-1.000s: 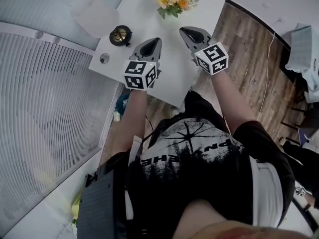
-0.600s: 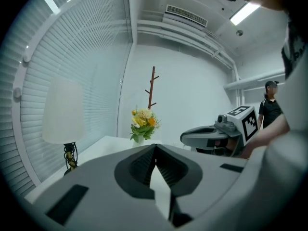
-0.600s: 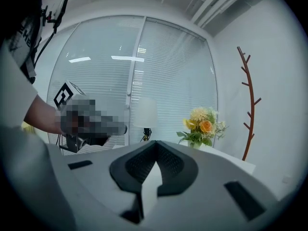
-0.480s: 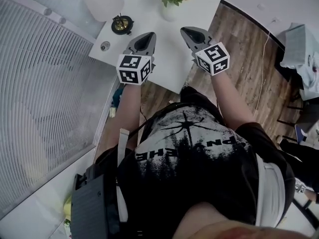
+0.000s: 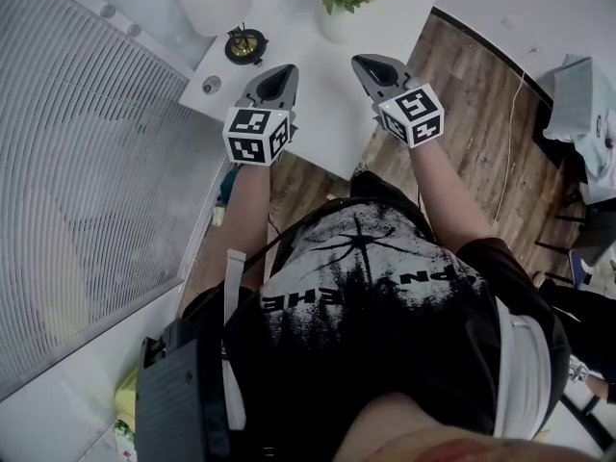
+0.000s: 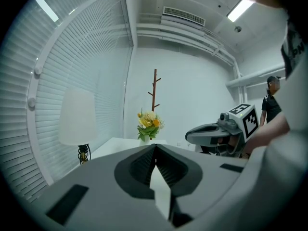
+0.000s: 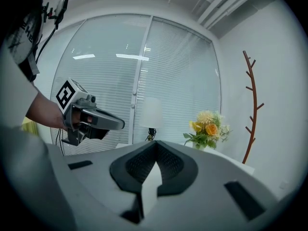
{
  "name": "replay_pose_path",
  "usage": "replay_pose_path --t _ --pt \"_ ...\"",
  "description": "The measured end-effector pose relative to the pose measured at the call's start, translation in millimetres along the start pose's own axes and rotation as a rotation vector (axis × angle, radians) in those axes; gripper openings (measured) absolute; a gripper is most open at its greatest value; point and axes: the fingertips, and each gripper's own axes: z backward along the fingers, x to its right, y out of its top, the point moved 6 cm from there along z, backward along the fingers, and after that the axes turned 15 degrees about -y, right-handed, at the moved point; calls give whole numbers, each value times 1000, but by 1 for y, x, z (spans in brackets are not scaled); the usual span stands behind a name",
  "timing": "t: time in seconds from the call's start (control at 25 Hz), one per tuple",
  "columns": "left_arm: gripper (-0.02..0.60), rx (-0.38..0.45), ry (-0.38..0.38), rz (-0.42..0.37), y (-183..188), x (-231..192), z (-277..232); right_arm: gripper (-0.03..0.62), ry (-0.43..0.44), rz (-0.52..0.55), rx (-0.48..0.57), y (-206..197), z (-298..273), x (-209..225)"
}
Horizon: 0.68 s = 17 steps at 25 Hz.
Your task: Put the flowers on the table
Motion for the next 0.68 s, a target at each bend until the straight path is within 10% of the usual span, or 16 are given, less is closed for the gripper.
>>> replay_pose_path --t 0.68 --pt "11 -9 1 12 -8 0 -6 15 -12 7 -8 -8 -3 4"
